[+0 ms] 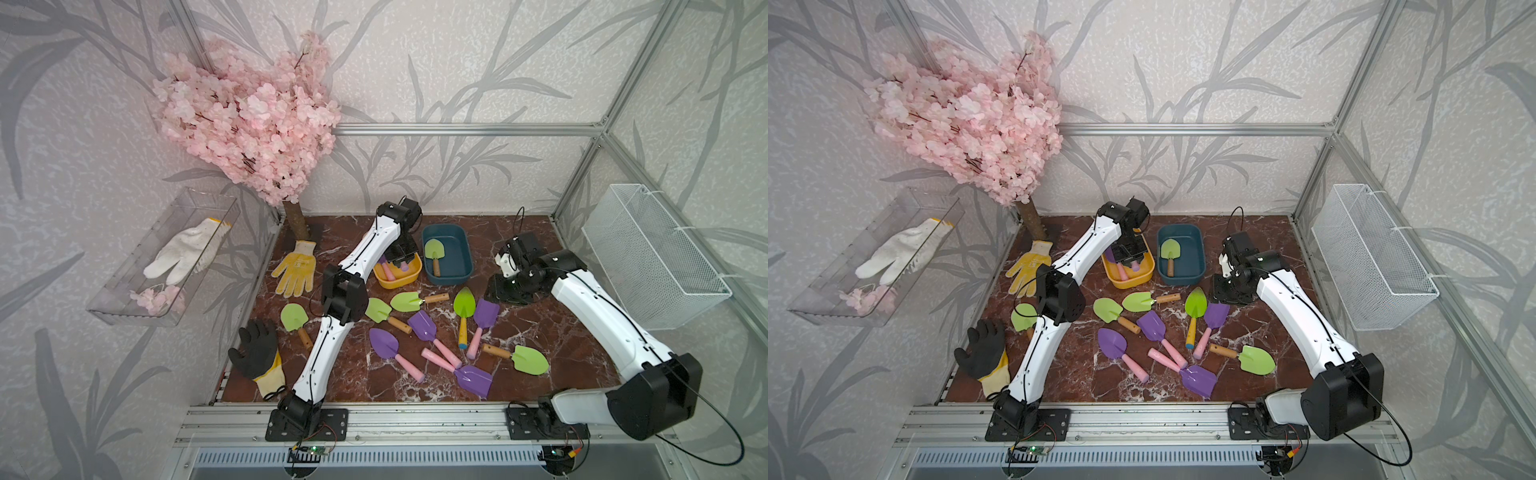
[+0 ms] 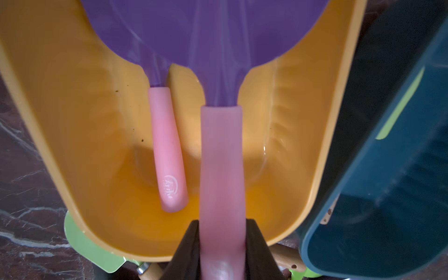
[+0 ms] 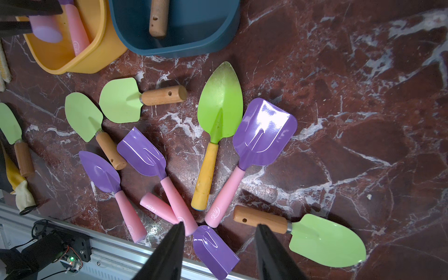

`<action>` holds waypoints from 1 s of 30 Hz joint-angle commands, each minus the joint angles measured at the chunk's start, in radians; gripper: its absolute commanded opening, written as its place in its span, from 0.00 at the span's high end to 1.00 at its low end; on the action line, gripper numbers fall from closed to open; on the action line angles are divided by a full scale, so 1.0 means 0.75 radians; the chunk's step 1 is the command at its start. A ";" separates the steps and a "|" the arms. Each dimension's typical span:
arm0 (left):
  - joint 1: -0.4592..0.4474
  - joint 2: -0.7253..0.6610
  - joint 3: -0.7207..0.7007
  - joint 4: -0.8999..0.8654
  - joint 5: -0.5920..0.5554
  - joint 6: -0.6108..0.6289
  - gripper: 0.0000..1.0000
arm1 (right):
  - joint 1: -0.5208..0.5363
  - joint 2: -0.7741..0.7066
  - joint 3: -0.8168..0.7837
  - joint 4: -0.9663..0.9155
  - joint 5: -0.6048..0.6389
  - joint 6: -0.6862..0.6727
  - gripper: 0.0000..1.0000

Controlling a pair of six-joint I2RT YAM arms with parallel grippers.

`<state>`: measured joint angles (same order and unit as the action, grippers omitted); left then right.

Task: Sort the small shovels by color and place them into the storage box
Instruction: Place the shovel in the storage box.

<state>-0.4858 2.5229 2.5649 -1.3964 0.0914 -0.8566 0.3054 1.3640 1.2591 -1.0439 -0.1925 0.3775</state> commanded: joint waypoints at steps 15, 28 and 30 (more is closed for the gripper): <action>0.014 0.116 0.044 0.057 0.036 0.026 1.00 | -0.006 -0.013 -0.030 -0.002 -0.005 -0.014 0.49; 0.024 0.163 0.075 0.078 0.054 0.042 1.00 | -0.006 0.023 -0.025 0.005 -0.014 -0.015 0.49; 0.025 0.168 0.077 0.083 0.056 0.042 1.00 | -0.007 0.030 -0.023 0.005 -0.013 -0.016 0.49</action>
<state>-0.4747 2.6217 2.5889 -1.3331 0.1333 -0.8436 0.3054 1.3754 1.2476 -1.0416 -0.1947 0.3725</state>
